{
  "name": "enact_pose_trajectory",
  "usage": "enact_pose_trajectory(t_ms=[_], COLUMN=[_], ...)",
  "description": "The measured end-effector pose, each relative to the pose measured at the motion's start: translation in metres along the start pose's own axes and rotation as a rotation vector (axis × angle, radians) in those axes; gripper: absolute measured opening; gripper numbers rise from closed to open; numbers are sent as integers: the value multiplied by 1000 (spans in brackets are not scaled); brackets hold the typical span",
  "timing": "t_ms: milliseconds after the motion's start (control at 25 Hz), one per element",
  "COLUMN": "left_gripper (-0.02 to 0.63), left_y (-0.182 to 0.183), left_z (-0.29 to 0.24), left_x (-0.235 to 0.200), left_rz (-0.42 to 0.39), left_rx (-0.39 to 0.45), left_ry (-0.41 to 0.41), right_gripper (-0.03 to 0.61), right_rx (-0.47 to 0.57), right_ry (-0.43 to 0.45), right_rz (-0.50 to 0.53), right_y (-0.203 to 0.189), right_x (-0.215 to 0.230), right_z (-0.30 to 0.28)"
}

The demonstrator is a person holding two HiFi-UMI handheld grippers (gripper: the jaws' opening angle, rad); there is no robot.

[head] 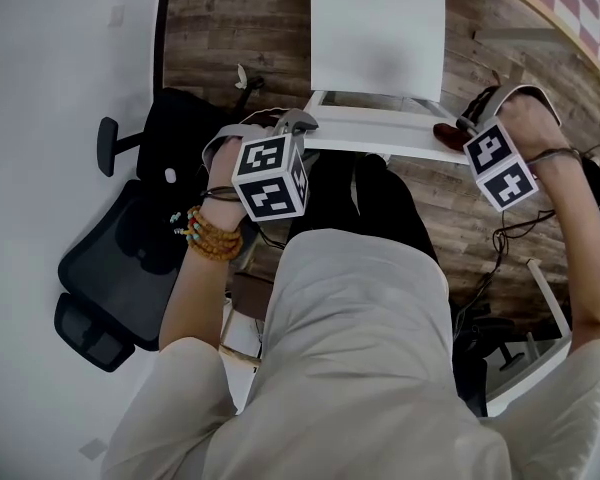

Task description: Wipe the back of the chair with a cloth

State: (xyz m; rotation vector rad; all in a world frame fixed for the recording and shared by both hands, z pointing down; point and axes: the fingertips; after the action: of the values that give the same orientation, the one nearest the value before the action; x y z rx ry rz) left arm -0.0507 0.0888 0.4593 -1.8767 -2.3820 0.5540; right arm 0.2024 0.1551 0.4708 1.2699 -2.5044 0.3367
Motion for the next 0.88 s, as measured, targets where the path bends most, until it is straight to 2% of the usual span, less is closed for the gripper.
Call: enact_pose_trajectory(t_ms=[400, 880], left_gripper=[189, 190], left_y=[0, 0], left_z=[0, 1], left_x=[-1, 0], left_rz=[21, 7], left_rx=[27, 25], left_ry=[3, 13], right_gripper=[83, 83], right_rx=[-31, -15], right_ry=[44, 120], right_rz=[8, 44], right_y=[-14, -20], right_x=[16, 34], right_z=[-41, -91])
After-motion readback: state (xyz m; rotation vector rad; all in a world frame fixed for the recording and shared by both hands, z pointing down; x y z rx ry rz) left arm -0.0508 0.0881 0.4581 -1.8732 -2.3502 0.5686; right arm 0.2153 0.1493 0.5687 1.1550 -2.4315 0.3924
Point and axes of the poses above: the fingertips, and each gripper's own axes: z backward along the fingers, x to its right, y out of its top, and after that the axes turned 2 degrees about y, right-handed
